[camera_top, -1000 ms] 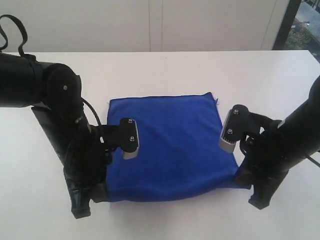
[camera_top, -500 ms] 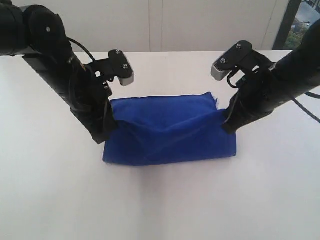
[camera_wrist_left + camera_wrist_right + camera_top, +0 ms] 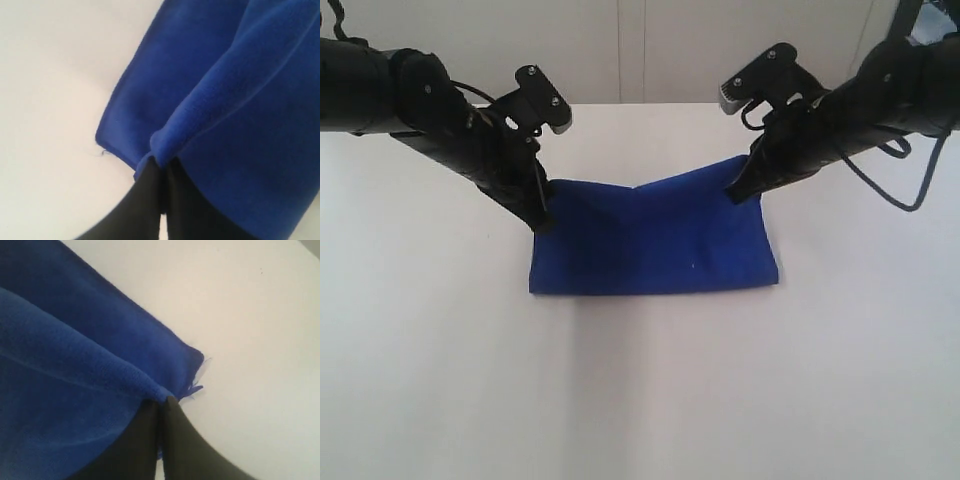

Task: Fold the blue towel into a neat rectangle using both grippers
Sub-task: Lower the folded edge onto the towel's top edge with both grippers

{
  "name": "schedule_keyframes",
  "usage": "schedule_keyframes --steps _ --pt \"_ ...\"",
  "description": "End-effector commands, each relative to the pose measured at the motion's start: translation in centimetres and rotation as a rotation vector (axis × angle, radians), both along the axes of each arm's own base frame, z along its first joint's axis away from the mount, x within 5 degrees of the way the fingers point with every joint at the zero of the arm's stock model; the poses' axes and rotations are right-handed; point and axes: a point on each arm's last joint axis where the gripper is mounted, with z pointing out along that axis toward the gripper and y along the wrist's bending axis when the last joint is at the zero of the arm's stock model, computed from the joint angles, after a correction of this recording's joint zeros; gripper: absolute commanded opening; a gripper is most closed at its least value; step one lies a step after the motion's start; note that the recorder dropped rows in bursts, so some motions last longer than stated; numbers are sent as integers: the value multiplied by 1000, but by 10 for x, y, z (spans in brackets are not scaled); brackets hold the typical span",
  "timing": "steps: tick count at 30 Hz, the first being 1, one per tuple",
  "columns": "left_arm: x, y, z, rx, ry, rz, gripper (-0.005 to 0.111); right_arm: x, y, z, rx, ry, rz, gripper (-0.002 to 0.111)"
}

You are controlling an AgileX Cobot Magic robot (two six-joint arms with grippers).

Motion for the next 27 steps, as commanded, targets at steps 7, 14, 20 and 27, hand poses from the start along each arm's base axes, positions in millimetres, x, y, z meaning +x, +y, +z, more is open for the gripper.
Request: schedule_keyframes --steps 7,14,20,27 --pt "17 4 -10 -33 -57 69 0 29 5 -7 12 -53 -25 0" --pt "26 5 -20 -35 -105 87 0 37 6 -29 0 -44 -39 0" --pt "30 4 -17 -50 -162 98 0 41 5 -26 -2 -98 -49 5" --pt "30 4 -17 -50 -162 98 18 41 5 -26 -1 -101 -50 45"
